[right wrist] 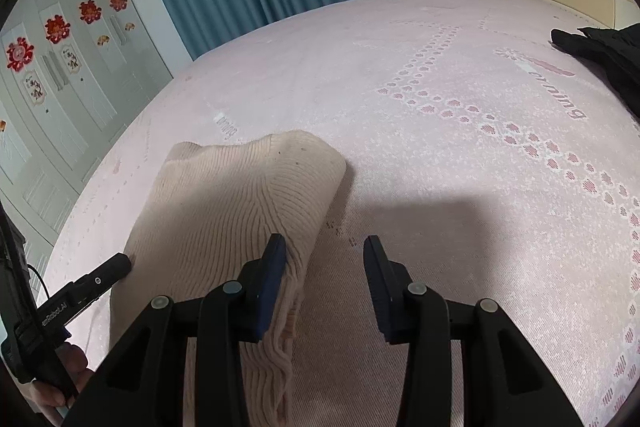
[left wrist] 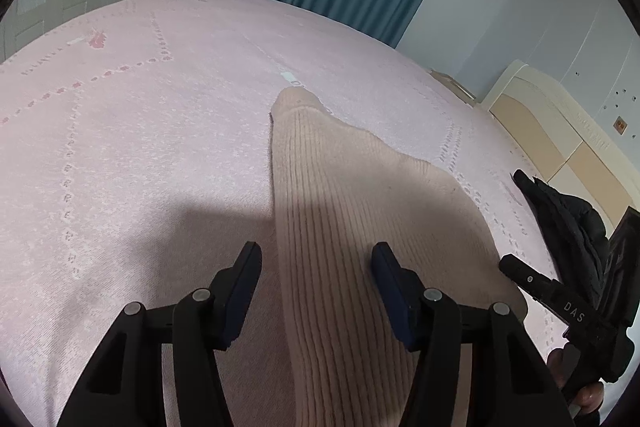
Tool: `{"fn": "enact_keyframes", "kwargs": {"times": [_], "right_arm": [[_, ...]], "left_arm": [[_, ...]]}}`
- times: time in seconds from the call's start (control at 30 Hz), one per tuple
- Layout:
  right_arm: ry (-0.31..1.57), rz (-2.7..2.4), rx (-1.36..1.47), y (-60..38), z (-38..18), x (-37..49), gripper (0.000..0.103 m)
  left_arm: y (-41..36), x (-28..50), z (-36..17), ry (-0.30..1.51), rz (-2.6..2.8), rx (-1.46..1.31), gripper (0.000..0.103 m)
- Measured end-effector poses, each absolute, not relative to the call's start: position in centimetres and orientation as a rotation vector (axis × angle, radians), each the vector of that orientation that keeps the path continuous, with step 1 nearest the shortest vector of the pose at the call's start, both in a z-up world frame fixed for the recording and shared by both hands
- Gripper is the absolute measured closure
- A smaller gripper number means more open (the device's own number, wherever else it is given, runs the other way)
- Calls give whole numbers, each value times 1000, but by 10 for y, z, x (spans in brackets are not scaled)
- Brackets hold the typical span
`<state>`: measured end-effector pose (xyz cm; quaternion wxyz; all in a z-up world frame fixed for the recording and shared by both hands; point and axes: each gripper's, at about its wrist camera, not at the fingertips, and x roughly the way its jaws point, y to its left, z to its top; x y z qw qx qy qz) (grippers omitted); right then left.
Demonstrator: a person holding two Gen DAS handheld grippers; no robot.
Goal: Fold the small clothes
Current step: 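Smooth the folded sweater flat with both tools, fingers open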
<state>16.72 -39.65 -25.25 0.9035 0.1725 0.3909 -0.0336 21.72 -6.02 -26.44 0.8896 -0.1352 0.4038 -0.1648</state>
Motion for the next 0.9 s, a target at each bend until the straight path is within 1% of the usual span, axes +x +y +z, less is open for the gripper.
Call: {"fn": "enact_keyframes", "kwargs": {"times": [0.37,0.47,0.7,0.83,0.9], "right_arm": [[826,-73,307,-391,-253,147,63],[832,-69,280,-385,-251,136,63],[905,-68,260,-375,-257,125,64],[926,-87,241,-368,-246,115,63],[916,-93,230,-365,-229,107,63]], "left_arm": [[-53,182,-259,817,-328,-233,47],[-46,171,-258,824,-327,-236,49],[-42,160,-258,850,-322,-232,50],[-41,150,-248,868,-315,-229,53],[-39,141,-235,869,-310,-225,53]]}}
